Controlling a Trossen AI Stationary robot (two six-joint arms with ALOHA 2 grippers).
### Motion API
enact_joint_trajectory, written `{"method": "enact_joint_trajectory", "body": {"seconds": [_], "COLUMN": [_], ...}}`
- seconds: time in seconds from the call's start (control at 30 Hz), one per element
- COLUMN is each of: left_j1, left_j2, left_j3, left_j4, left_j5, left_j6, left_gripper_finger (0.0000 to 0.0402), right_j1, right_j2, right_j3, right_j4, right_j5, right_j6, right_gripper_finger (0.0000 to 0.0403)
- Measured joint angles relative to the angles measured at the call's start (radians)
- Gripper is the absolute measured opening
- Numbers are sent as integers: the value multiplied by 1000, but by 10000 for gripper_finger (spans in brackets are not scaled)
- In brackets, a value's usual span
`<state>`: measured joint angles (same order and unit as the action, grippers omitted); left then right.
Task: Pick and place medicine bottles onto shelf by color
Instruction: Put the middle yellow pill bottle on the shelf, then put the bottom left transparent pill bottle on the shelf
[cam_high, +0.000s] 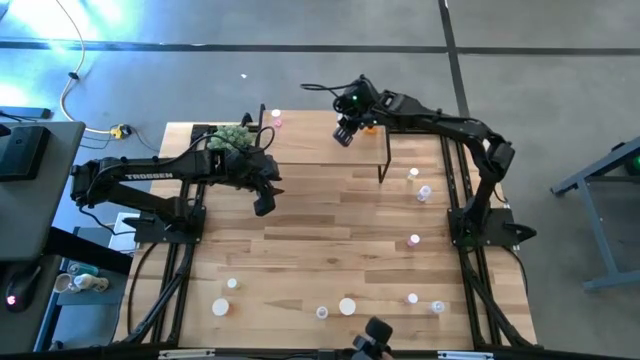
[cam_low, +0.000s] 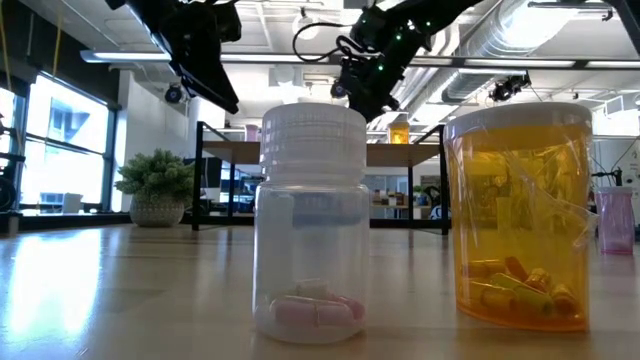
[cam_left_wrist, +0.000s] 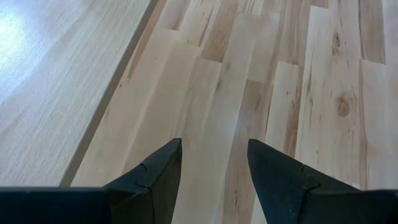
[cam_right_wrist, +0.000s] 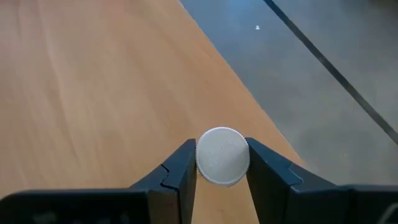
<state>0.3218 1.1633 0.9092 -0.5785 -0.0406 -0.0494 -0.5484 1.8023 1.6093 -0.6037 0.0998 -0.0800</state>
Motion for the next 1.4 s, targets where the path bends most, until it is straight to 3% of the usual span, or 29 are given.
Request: {"method": "enact_joint_trajectory", "body": {"seconds": [0.77, 1.1, 1.4], "left_j1": [0, 0, 0], "left_j2": [0, 0, 0], "left_j3": [0, 0, 0], "left_j4": [0, 0, 0], "left_j5": [0, 0, 0], "left_j6": [0, 0, 0], "left_gripper_finger": [175, 175, 175], "right_j1": [6, 6, 6], "right_j2": [-2, 1, -10], "right_j3": [-19, -23, -23], "right_j4": [-3, 25, 34], "right_j5": [5, 5, 5], "right_j6": [-53, -59, -59], "right_gripper_finger": [109, 162, 169]}}
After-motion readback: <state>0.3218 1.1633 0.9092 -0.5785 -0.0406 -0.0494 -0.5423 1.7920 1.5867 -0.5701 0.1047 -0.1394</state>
